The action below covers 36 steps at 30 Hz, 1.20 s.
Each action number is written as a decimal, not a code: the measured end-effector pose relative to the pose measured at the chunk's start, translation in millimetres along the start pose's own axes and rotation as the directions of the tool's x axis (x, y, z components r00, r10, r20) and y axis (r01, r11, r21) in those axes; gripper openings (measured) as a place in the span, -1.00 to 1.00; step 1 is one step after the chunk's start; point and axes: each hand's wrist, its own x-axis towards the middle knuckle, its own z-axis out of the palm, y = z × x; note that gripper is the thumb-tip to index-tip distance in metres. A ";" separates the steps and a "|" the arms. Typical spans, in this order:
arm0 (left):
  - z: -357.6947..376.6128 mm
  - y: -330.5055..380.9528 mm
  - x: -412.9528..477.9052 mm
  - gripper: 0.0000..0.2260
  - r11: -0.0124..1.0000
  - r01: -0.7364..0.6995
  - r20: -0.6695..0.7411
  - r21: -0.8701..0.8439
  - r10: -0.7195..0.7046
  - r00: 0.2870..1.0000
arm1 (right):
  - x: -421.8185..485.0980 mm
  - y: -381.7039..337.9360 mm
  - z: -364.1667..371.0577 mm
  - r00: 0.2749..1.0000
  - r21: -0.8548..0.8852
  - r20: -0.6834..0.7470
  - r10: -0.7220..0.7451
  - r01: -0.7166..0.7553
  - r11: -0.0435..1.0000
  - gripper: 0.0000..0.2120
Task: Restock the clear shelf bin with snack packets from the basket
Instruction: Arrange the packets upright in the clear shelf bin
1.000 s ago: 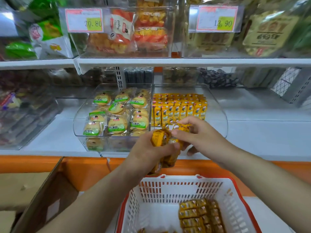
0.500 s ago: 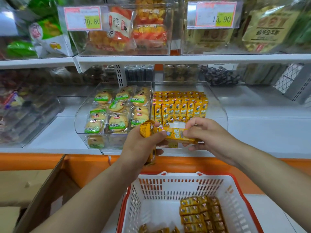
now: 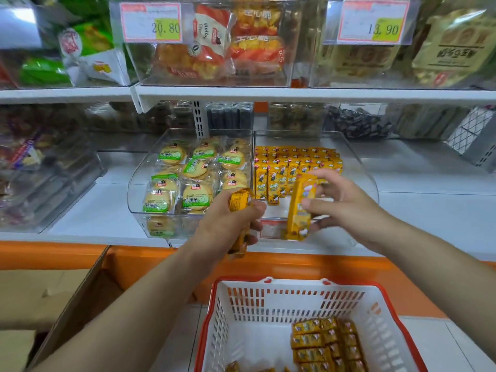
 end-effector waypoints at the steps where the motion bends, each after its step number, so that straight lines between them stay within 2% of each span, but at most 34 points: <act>1: -4.3 0.2 0.5 -0.76 1.000 -0.001 0.007 0.003 0.001 1.000 | 9.8 1.8 -5.8 0.997 -0.051 -0.074 -0.014 0.010 0.999 -0.57; 3: -11.9 0.4 1.6 -0.79 0.999 -0.017 0.014 0.033 0.017 1.000 | 35.1 9.1 -17.9 0.979 -0.237 -0.195 -0.061 0.013 0.971 -0.59; 6: -21.6 -2.6 4.0 -0.85 0.996 -0.038 0.017 0.085 0.036 0.999 | 75.8 22.2 -28.3 0.965 -0.431 -0.243 -0.099 -0.016 0.902 -0.57; 9: -29.2 -6.5 6.9 -0.90 0.989 -0.070 0.015 0.129 0.068 0.998 | 110.7 35.4 -27.4 0.958 -0.520 -0.265 -0.106 -0.050 0.853 -0.58; 15: -32.0 -11.1 14.0 -0.74 0.988 -0.091 0.013 0.122 0.090 0.996 | 151.4 53.0 -11.3 0.966 -0.688 -0.222 -0.129 -0.062 0.723 -0.60; 21: -35.1 -17.4 23.1 -0.88 0.997 -0.060 -0.114 0.049 0.065 0.991 | 164.0 63.1 -1.5 0.970 -0.741 -0.216 -0.112 -0.088 0.665 -0.59; 22: -34.5 -17.2 23.8 -0.88 0.997 -0.063 -0.137 0.040 0.068 0.988 | 164.2 63.6 -1.4 0.969 -0.739 -0.222 -0.109 -0.095 0.666 -0.57; 26: -30.2 -12.5 20.8 -0.67 0.997 -0.083 -0.185 -0.007 0.081 0.979 | 148.2 54.5 -3.0 0.973 -0.703 -0.226 -0.051 -0.127 0.699 -0.46; 28: -28.2 -11.5 19.0 -0.70 0.995 -0.096 -0.175 -0.017 0.091 0.980 | 127.8 42.3 -2.3 0.961 -0.681 -0.254 -0.111 -0.096 0.726 -0.54; 30: -25.1 -9.8 17.0 -0.75 0.994 -0.110 -0.157 -0.030 0.104 0.982 | 97.2 26.8 -0.1 0.952 -0.571 -0.247 -0.181 0.007 0.821 -0.70; 32: -23.1 -8.2 15.4 -0.81 0.993 -0.110 -0.134 -0.048 0.103 0.986 | 61.5 12.2 4.8 0.977 -0.403 -0.151 -0.147 0.075 0.912 -0.80; 34: -17.3 -5.6 10.9 -0.83 0.995 -0.083 -0.104 -0.061 0.076 0.992 | 24.2 -0.1 11.0 0.996 -0.250 -0.018 -0.090 0.082 0.965 -0.78; 36: -8.4 -2.9 5.2 -0.74 0.996 -0.062 -0.068 -0.061 0.057 0.996 | -2.1 -4.8 16.3 0.997 -0.122 0.035 -0.063 0.067 0.990 -0.73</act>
